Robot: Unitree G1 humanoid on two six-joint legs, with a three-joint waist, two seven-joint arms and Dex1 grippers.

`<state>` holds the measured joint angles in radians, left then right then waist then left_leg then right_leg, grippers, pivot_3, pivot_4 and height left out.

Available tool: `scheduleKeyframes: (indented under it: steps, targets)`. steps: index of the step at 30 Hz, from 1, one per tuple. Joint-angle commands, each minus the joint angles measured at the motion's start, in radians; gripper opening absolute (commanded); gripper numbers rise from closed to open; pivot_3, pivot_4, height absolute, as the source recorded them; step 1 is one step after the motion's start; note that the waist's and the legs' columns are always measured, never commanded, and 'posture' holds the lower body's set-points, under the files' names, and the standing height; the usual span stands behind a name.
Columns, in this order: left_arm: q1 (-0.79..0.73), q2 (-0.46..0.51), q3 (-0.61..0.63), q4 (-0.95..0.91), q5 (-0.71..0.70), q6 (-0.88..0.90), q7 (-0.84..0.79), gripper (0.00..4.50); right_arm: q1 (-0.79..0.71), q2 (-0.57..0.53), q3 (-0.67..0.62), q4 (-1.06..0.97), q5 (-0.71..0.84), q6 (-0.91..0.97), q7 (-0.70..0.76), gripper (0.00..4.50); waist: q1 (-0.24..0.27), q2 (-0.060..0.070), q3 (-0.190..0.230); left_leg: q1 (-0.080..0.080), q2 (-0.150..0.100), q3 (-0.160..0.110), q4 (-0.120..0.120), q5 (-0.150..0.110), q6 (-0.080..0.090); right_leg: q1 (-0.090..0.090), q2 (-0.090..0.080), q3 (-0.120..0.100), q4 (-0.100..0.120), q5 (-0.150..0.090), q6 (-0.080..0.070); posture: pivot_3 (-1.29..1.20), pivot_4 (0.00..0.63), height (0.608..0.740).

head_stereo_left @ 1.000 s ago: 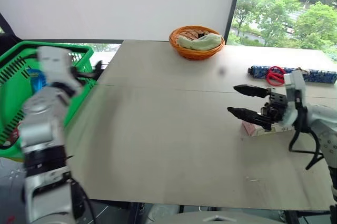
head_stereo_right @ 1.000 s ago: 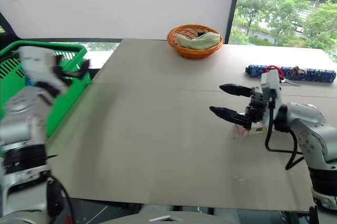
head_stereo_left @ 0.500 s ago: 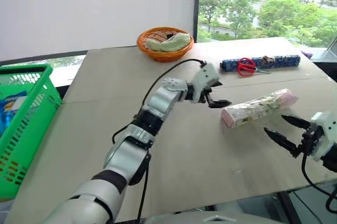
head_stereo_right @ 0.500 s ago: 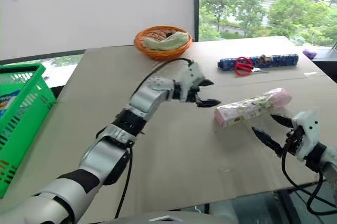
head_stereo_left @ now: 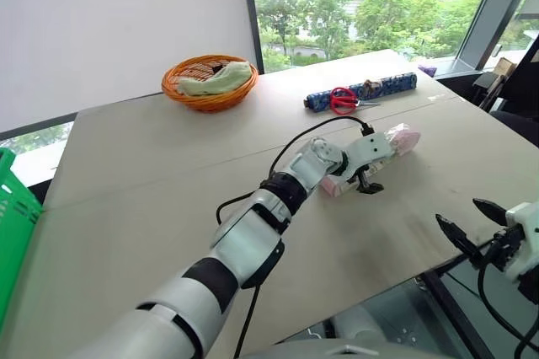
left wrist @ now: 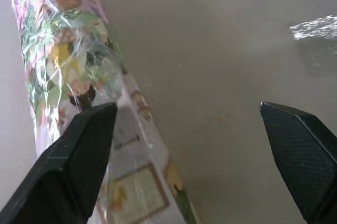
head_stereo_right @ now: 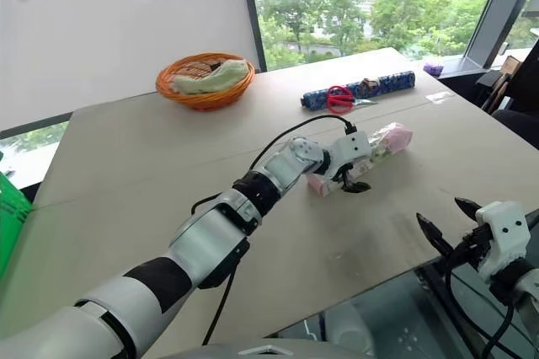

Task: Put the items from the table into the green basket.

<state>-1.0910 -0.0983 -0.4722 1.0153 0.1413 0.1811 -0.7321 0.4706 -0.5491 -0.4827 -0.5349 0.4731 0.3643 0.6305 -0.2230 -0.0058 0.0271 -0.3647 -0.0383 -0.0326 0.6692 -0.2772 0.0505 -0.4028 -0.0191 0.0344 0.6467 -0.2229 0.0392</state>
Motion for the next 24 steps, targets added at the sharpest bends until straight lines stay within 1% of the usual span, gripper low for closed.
scheduleKeyframes:
  steps: [1,4,9,17,21,24]
  targets:
    - [-0.038,-0.008,0.043,0.016,0.02,-0.079,0.082,4.49,-0.012,0.009,-0.025,-0.043,0.011,-0.023,-0.018,4.5,-0.021,0.0,0.0,0.001,0.0,0.0,0.0,0.0,0.0,0.0,0.0,0.0,0.0,0.0,0.0,-0.37,0.0,0.74]
    - [-0.034,-0.016,0.067,0.008,0.024,-0.104,0.117,4.49,-0.013,0.012,-0.013,-0.039,0.002,-0.032,-0.014,4.5,-0.043,0.0,0.002,0.001,0.001,-0.001,-0.001,0.0,0.0,0.001,0.0,0.002,-0.001,0.0,0.001,-0.35,0.0,0.74]
    - [-0.008,-0.008,0.077,0.002,0.053,-0.079,0.19,4.49,-0.065,-0.01,0.003,-0.02,0.015,-0.017,0.003,4.5,-0.062,-0.001,0.003,0.001,0.001,0.0,-0.002,-0.001,0.001,0.001,0.0,0.003,-0.002,-0.001,0.002,-0.33,0.0,0.74]
    - [-0.002,0.014,0.067,0.049,0.12,-0.022,0.232,4.49,-0.086,-0.037,0.016,0.018,0.007,-0.016,0.036,4.5,-0.062,-0.002,0.004,0.002,0.001,0.0,-0.002,-0.001,0.001,0.001,0.0,0.003,-0.002,-0.001,0.002,-0.3,0.0,0.74]
    - [-0.004,0.018,0.074,0.069,0.134,-0.025,0.247,4.49,-0.1,-0.03,0.016,0.019,0.014,-0.029,0.041,4.5,-0.061,-0.003,0.005,0.002,0.001,0.0,-0.002,-0.001,0.001,0.001,0.0,0.003,-0.002,-0.001,0.002,-0.3,0.0,0.74]
    - [0.0,0.019,0.078,0.083,0.14,-0.008,0.25,4.49,-0.109,-0.016,0.012,-0.004,0.052,-0.045,0.059,4.5,-0.061,-0.003,0.005,0.002,0.001,-0.001,-0.002,-0.001,0.001,0.001,-0.001,0.003,-0.002,-0.001,0.002,-0.3,0.0,0.74]
